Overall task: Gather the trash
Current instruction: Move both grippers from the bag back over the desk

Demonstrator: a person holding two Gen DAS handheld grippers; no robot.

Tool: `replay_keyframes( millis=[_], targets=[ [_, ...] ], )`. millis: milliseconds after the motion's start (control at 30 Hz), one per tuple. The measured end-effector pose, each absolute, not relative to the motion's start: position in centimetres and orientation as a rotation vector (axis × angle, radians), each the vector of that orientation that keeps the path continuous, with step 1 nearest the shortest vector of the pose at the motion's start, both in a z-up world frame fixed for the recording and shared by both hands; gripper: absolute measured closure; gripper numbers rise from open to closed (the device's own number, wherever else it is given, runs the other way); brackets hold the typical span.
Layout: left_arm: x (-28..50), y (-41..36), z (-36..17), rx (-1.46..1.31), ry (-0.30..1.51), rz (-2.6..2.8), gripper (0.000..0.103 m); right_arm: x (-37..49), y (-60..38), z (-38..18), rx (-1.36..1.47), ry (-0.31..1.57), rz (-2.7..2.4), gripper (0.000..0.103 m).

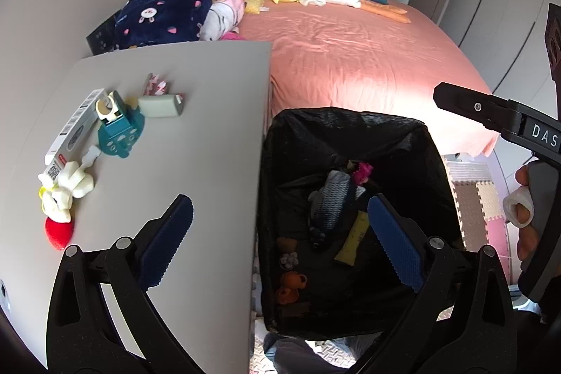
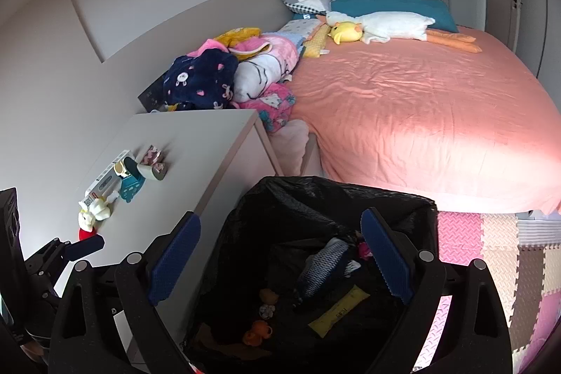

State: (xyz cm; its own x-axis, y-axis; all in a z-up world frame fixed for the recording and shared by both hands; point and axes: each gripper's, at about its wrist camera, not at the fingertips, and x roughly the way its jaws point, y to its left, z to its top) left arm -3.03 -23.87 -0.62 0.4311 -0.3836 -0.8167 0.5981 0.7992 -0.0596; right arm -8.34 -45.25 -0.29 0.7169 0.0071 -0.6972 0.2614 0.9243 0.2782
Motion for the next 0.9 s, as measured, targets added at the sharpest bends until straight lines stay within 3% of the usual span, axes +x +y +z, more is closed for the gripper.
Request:
replay_keyframes(
  millis=[900],
  targets=[
    [0.8, -13.3, -1.7, 0.134, 0.987, -0.390, 0.006, -0.5, -35.8, -1.0, 0.278, 0.831, 0.072, 0.010]
  ],
)
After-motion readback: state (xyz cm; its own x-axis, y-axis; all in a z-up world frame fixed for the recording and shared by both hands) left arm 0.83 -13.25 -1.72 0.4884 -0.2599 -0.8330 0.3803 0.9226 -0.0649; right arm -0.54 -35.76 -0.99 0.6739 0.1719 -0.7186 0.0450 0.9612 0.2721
